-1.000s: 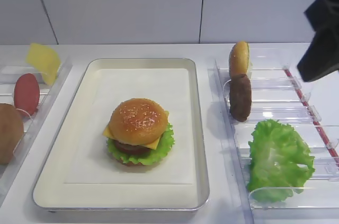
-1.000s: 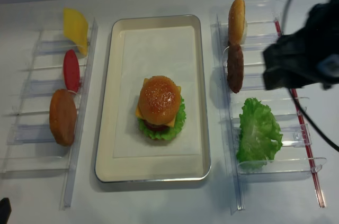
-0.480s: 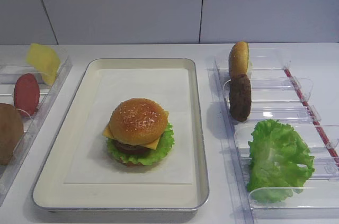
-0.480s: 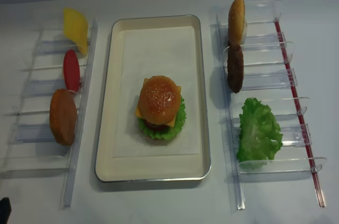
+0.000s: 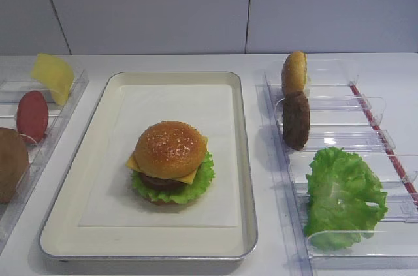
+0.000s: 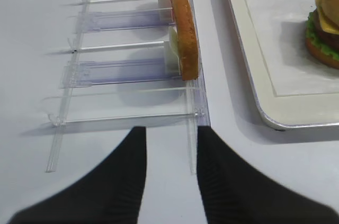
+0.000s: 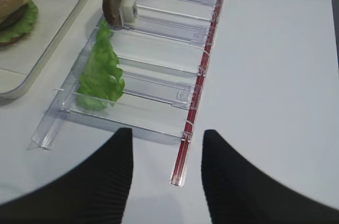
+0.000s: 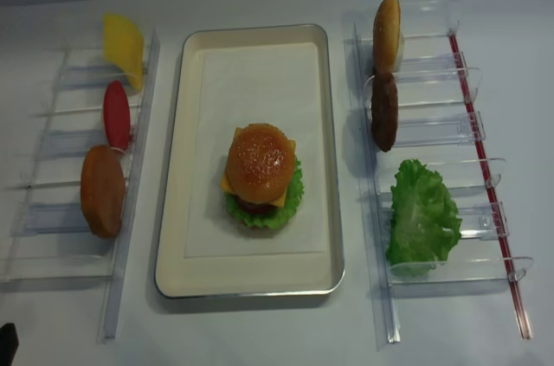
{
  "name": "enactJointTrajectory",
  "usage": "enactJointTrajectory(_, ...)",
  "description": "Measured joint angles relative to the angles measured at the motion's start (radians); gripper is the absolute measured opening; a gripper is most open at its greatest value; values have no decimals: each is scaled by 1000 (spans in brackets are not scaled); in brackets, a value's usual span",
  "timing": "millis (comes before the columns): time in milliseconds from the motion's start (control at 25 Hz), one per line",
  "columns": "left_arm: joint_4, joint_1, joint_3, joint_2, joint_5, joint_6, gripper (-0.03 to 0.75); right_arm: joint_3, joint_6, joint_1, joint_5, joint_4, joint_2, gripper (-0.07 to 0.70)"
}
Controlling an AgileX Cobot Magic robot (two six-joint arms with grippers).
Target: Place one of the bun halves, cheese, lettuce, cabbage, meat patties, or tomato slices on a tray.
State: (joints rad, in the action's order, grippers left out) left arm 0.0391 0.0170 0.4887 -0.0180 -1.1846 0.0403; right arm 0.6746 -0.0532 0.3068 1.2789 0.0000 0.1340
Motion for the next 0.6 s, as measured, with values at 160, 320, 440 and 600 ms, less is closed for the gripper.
enactJointTrajectory(160,0,0,0,0,0,0,216,-100,2,-52,4,-8,-132,290)
enactJointTrajectory(320,0,0,0,0,0,0,216,-149,18,-175,8,0,-150,276)
enactJointTrajectory(440,0,-2,0,0,0,0,216,-153,38,-254,-5,16,-150,274)
enactJointTrajectory(600,0,-2,0,0,0,0,216,-163,53,-336,-32,30,-150,274)
